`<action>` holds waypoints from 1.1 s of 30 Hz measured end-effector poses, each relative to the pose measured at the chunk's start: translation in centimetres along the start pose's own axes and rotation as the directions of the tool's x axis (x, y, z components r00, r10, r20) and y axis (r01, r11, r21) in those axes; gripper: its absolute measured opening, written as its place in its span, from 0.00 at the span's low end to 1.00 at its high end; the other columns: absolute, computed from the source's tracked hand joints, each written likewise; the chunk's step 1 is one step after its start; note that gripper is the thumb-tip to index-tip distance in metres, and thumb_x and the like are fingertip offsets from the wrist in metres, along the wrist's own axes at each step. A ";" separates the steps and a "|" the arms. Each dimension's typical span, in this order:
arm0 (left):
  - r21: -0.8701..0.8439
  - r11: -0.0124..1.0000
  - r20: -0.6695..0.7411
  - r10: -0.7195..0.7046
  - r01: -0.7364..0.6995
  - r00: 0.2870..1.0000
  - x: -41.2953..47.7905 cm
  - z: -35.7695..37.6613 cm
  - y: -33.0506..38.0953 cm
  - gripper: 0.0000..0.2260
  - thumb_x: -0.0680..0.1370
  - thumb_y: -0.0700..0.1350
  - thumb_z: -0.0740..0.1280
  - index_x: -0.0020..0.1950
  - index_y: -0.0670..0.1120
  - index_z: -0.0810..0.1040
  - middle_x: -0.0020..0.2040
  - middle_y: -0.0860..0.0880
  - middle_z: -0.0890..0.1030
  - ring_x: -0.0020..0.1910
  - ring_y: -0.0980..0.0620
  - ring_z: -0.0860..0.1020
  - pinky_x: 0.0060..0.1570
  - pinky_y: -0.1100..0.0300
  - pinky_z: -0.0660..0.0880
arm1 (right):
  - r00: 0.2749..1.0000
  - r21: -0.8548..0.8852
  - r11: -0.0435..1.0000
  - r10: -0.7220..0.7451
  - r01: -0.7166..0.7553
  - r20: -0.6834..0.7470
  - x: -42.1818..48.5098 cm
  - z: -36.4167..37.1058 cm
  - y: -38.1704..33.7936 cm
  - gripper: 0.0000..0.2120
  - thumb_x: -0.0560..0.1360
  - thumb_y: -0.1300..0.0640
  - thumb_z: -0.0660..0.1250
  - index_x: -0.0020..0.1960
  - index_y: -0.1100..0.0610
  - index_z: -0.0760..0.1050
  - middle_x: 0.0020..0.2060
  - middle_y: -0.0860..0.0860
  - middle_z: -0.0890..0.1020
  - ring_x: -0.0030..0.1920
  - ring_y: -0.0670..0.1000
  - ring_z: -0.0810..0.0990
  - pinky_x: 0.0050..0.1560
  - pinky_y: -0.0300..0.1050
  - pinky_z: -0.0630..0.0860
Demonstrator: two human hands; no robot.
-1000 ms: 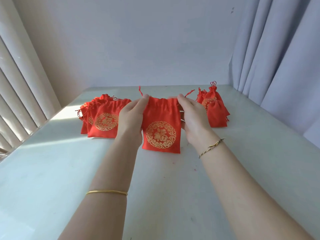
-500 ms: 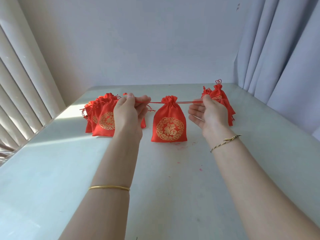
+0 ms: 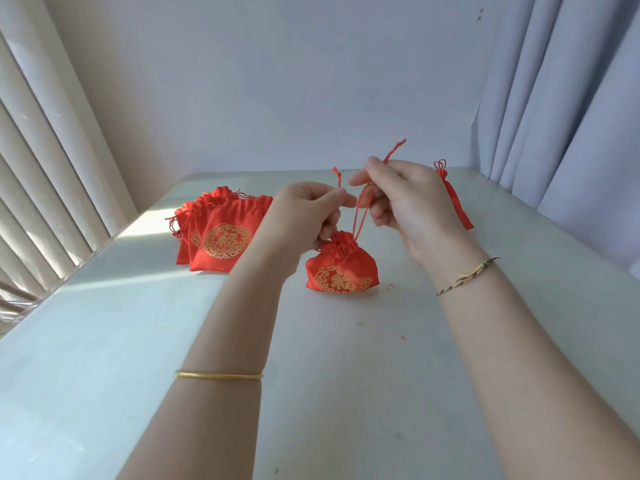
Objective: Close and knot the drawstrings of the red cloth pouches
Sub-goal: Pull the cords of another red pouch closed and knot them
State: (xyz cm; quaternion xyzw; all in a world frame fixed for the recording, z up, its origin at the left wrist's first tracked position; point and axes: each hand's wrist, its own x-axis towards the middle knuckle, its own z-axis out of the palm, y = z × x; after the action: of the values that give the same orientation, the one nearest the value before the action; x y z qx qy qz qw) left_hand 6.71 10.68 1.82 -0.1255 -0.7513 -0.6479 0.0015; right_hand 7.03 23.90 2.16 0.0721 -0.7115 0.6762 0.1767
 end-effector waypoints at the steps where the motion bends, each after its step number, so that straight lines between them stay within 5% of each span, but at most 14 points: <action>1: 0.020 1.000 0.016 -0.015 0.015 1.000 0.0 -0.1 0.1 0.09 0.79 0.42 0.62 0.43 0.43 0.81 0.29 0.50 0.69 0.19 0.59 0.63 0.18 0.70 0.57 | 0.999 -0.042 0.998 -0.049 0.048 -0.008 -0.1 0.1 -0.2 0.14 0.79 0.56 0.61 0.38 0.57 0.79 0.27 0.50 0.76 0.23 0.44 0.69 0.26 0.36 0.65; 6: 0.085 0.994 0.116 -0.079 0.070 0.990 -0.2 -0.6 0.6 0.09 0.77 0.42 0.63 0.47 0.40 0.82 0.29 0.51 0.67 0.22 0.56 0.58 0.20 0.67 0.53 | 0.975 -0.235 0.949 -0.221 0.212 -0.013 -0.3 0.1 -1.1 0.12 0.77 0.56 0.63 0.43 0.61 0.82 0.22 0.37 0.75 0.28 0.38 0.71 0.33 0.30 0.65; 8: 0.048 0.993 0.178 -0.118 0.111 0.977 -0.3 -0.6 1.1 0.11 0.77 0.42 0.61 0.47 0.40 0.82 0.29 0.50 0.66 0.24 0.56 0.59 0.21 0.65 0.53 | 0.963 -0.273 0.926 -0.269 0.261 0.009 -0.5 0.2 -1.3 0.13 0.77 0.56 0.63 0.43 0.63 0.82 0.27 0.42 0.78 0.34 0.39 0.72 0.37 0.32 0.68; 10: 0.023 0.988 0.239 -0.152 0.150 0.959 -0.5 -0.7 1.5 0.12 0.77 0.42 0.59 0.46 0.39 0.82 0.30 0.51 0.66 0.25 0.55 0.60 0.22 0.64 0.54 | 0.969 -0.215 0.945 -0.245 0.248 0.037 -0.8 0.4 -1.4 0.11 0.77 0.57 0.64 0.41 0.60 0.81 0.35 0.65 0.76 0.37 0.46 0.72 0.33 0.27 0.69; 11: 0.041 0.990 0.264 -0.144 0.138 0.954 -0.6 -0.7 1.6 0.12 0.77 0.43 0.60 0.45 0.39 0.82 0.30 0.51 0.66 0.26 0.55 0.60 0.23 0.63 0.54 | 0.975 -0.185 0.957 -0.219 0.224 0.047 -0.8 0.4 -1.5 0.11 0.77 0.56 0.64 0.41 0.58 0.81 0.36 0.68 0.72 0.37 0.49 0.71 0.29 0.27 0.69; 14: 0.106 0.994 0.327 -0.060 0.026 0.943 -0.8 -0.4 1.3 0.11 0.78 0.45 0.64 0.42 0.41 0.82 0.29 0.50 0.63 0.26 0.55 0.57 0.24 0.63 0.52 | 0.985 -0.131 0.979 -0.143 0.155 0.094 -0.9 0.6 -1.4 0.12 0.77 0.55 0.64 0.42 0.60 0.81 0.34 0.60 0.73 0.28 0.50 0.69 0.23 0.35 0.66; 19: -0.011 0.998 0.212 -0.061 0.065 0.975 -0.2 -0.8 0.8 0.14 0.80 0.45 0.61 0.47 0.36 0.81 0.29 0.50 0.65 0.23 0.57 0.58 0.22 0.65 0.52 | 0.984 -0.201 0.978 0.087 -0.055 0.157 -0.4 -0.3 -1.1 0.22 0.79 0.45 0.57 0.47 0.61 0.81 0.36 0.52 0.78 0.34 0.47 0.75 0.40 0.42 0.73; 22: -0.089 0.991 0.133 -0.088 0.101 0.987 0.0 -1.0 0.7 0.15 0.80 0.44 0.61 0.47 0.33 0.79 0.29 0.49 0.67 0.21 0.58 0.60 0.19 0.68 0.54 | 0.965 -0.180 0.977 0.152 -0.115 0.212 -0.4 -1.0 -1.0 0.14 0.77 0.52 0.60 0.48 0.59 0.81 0.36 0.49 0.82 0.37 0.48 0.78 0.43 0.44 0.74; 27: -0.162 0.979 0.108 -0.106 0.123 0.988 -0.1 -1.0 0.8 0.12 0.80 0.43 0.61 0.47 0.35 0.79 0.29 0.49 0.69 0.21 0.58 0.63 0.18 0.69 0.58 | 0.984 -0.220 0.975 0.008 0.031 0.175 -0.3 -0.9 -0.3 0.04 0.74 0.60 0.67 0.45 0.61 0.80 0.37 0.52 0.83 0.32 0.42 0.77 0.36 0.38 0.76; 33: -0.181 0.976 0.129 -0.096 0.118 0.987 0.1 -1.2 0.8 0.12 0.80 0.42 0.61 0.46 0.38 0.80 0.28 0.50 0.73 0.24 0.58 0.69 0.23 0.68 0.66 | 0.986 -0.323 0.933 -0.141 0.161 0.085 0.0 -0.9 -0.3 0.06 0.73 0.60 0.69 0.37 0.57 0.77 0.32 0.53 0.80 0.28 0.43 0.74 0.32 0.37 0.73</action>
State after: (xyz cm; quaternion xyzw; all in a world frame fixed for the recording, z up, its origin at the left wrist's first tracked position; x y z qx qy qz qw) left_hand 6.61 9.65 2.81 -0.1231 -0.6912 -0.7063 -0.0904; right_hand 7.29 24.77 2.49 0.1167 -0.8116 0.5301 0.2160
